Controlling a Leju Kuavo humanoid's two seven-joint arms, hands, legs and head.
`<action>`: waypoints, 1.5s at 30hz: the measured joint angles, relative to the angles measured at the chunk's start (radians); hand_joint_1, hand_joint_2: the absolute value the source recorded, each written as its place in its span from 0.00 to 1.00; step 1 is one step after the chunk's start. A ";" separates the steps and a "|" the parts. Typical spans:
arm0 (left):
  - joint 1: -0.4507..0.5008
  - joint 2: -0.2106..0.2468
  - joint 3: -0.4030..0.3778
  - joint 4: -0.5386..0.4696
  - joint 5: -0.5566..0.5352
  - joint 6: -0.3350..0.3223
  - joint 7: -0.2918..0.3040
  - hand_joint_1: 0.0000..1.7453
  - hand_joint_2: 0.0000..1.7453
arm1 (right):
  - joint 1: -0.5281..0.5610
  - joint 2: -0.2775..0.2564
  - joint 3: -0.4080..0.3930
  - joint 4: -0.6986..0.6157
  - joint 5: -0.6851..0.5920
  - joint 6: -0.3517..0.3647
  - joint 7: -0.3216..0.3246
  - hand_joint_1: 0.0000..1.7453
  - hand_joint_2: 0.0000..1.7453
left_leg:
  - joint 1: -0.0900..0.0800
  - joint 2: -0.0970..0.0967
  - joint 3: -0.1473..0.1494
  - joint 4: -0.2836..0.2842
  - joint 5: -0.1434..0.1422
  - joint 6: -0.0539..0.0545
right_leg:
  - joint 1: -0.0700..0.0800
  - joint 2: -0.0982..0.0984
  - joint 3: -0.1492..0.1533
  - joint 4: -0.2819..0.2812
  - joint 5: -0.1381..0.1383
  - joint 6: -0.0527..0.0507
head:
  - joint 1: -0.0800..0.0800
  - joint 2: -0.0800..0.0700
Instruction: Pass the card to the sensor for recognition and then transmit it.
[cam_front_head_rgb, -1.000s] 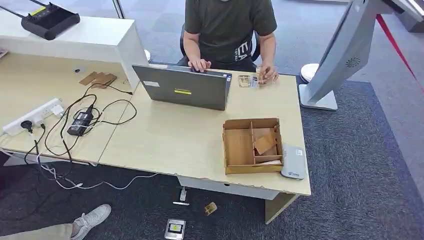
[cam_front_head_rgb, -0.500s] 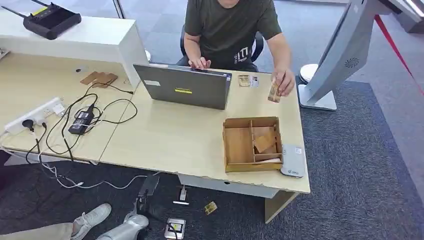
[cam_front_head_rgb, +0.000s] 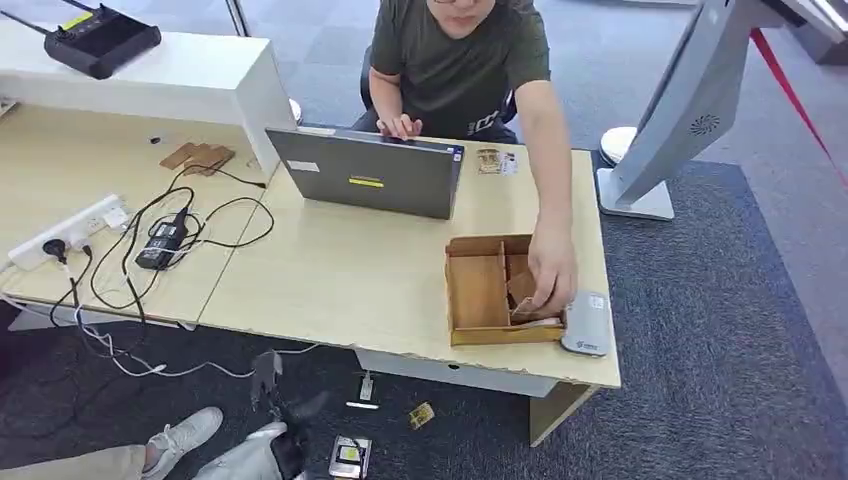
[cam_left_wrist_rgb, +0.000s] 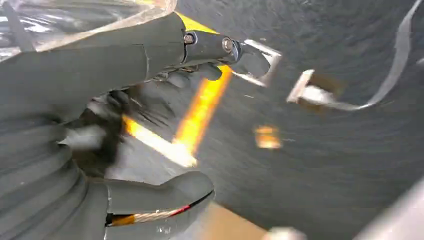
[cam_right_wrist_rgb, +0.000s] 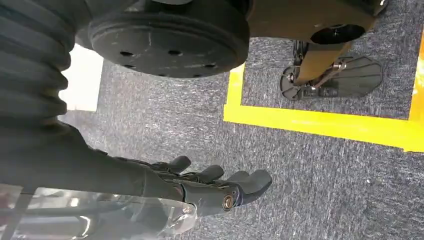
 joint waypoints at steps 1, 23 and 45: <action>0.010 0.000 0.044 0.003 0.010 0.000 -0.043 0.00 1.00 | 0.000 0.000 0.002 0.000 -0.002 -0.001 -0.002 0.00 1.00 | 0.000 0.000 0.000 0.000 0.000 0.000 | 0.000 0.000 0.000 0.000 0.000 0.000 | 0.000 0.000; -0.093 0.107 -0.289 -0.007 -0.881 -0.333 0.018 0.00 1.00 | -0.018 0.002 0.064 0.000 0.046 -0.074 0.001 0.00 1.00 | 0.001 0.003 -0.001 0.000 0.002 -0.001 | 0.001 0.004 -0.002 0.002 0.002 -0.002 | 0.000 0.000; 0.327 -0.067 0.929 -1.886 -2.958 0.151 0.386 0.00 1.00 | 0.078 -0.054 0.021 0.015 -0.202 -0.036 -0.115 0.00 1.00 | 0.004 0.029 0.013 0.007 -0.014 -0.002 | 0.005 0.029 0.006 0.004 -0.006 -0.002 | 0.013 0.000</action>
